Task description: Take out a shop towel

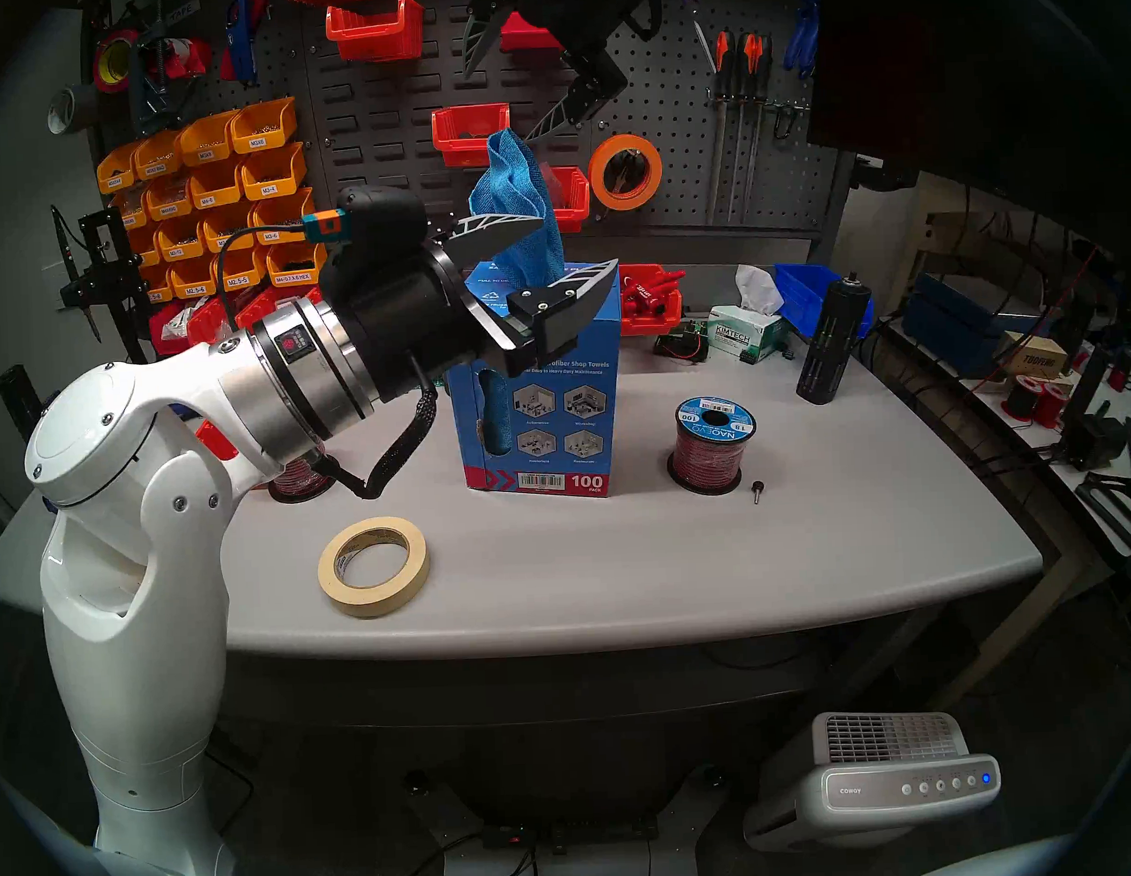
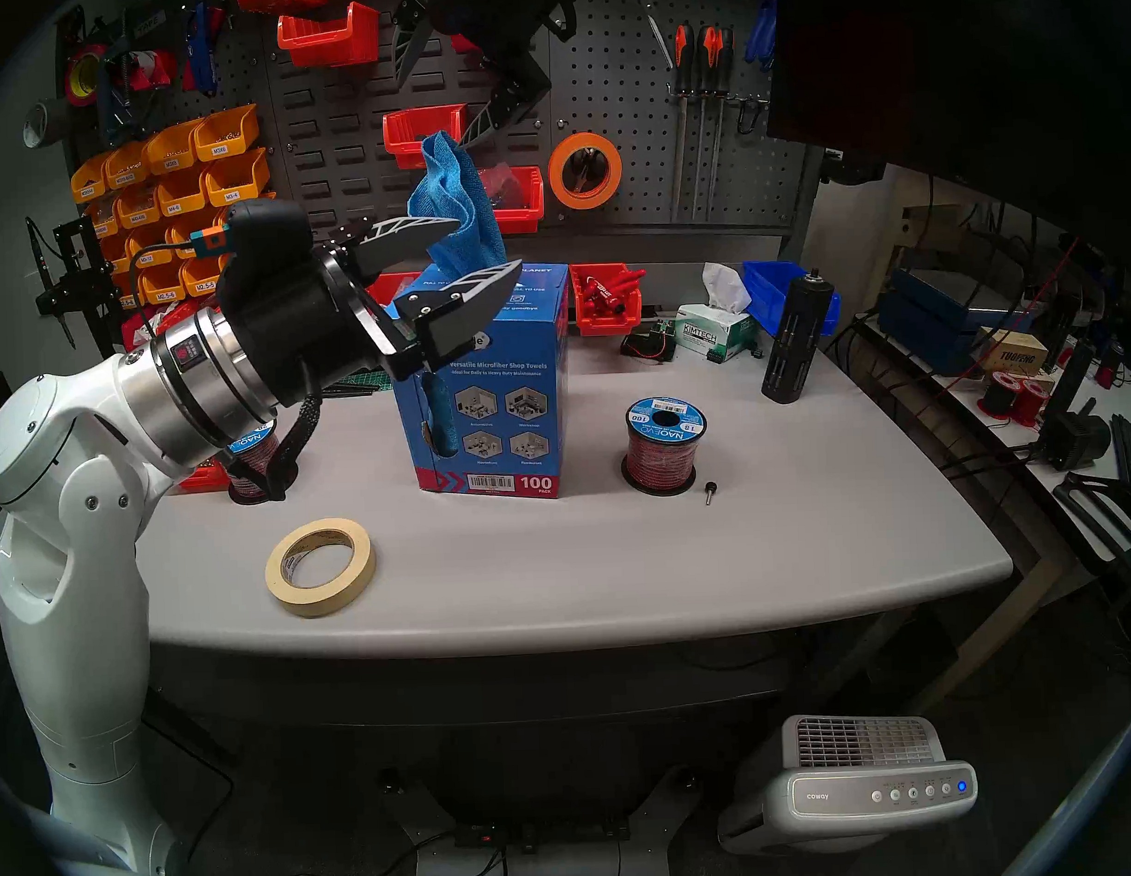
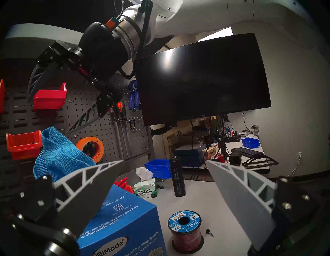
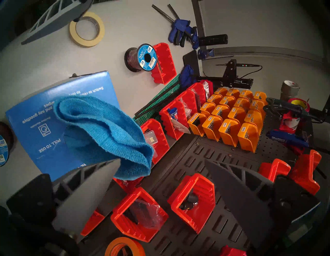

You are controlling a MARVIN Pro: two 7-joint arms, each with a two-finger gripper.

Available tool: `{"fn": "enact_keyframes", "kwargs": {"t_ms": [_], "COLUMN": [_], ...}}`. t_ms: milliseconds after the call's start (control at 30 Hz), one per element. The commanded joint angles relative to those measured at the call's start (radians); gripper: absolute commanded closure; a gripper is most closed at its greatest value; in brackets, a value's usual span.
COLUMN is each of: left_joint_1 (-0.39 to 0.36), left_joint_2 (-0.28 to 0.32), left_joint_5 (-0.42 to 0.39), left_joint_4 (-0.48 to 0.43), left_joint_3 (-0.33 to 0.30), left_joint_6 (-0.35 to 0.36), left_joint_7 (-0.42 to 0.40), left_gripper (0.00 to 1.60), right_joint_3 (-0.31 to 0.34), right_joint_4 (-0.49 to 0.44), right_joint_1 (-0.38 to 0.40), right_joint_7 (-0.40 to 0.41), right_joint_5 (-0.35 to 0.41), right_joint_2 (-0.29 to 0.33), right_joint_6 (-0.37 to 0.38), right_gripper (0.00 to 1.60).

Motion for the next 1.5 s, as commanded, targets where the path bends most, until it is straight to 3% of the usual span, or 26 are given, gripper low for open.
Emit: {"fn": "enact_keyframes", "kwargs": {"t_ms": [0, 833, 967, 1000, 1033, 1100, 1133, 1467], "left_joint_1": [-0.028, -0.026, -0.025, -0.025, -0.025, -0.025, -0.026, -0.026], "left_joint_2": [-0.003, -0.005, -0.005, -0.005, -0.005, -0.005, -0.005, -0.006], "left_joint_5": [0.002, 0.012, 0.015, 0.016, 0.017, 0.019, 0.019, 0.028], "left_joint_4": [-0.015, -0.014, -0.013, -0.012, -0.012, -0.012, -0.011, -0.009], "left_joint_3": [-0.002, -0.005, -0.006, -0.006, -0.007, -0.007, -0.007, -0.005], "left_joint_6": [-0.019, -0.028, -0.029, -0.029, -0.029, -0.029, -0.030, -0.032], "left_joint_7": [-0.001, -0.006, -0.007, -0.007, -0.007, -0.007, -0.007, -0.007], "left_gripper": [0.00, 0.00, 0.00, 0.00, 0.00, 0.00, 0.00, 0.00], "right_joint_3": [-0.003, -0.016, -0.021, -0.022, -0.023, -0.024, -0.025, -0.017], "right_joint_4": [-0.007, -0.065, -0.067, -0.067, -0.068, -0.068, -0.068, -0.050], "right_joint_1": [0.039, 0.014, 0.010, 0.009, 0.009, 0.008, 0.008, 0.023], "right_joint_7": [0.086, 0.092, 0.094, 0.094, 0.095, 0.096, 0.097, 0.096], "right_joint_5": [0.003, 0.004, 0.005, 0.006, 0.006, 0.007, 0.007, 0.018], "right_joint_2": [0.015, 0.012, 0.011, 0.011, 0.010, 0.010, 0.010, 0.014], "right_joint_6": [0.006, 0.021, 0.024, 0.025, 0.026, 0.027, 0.028, 0.025], "right_gripper": [0.00, 0.00, 0.53, 0.84, 0.97, 1.45, 1.60, 1.60]}}
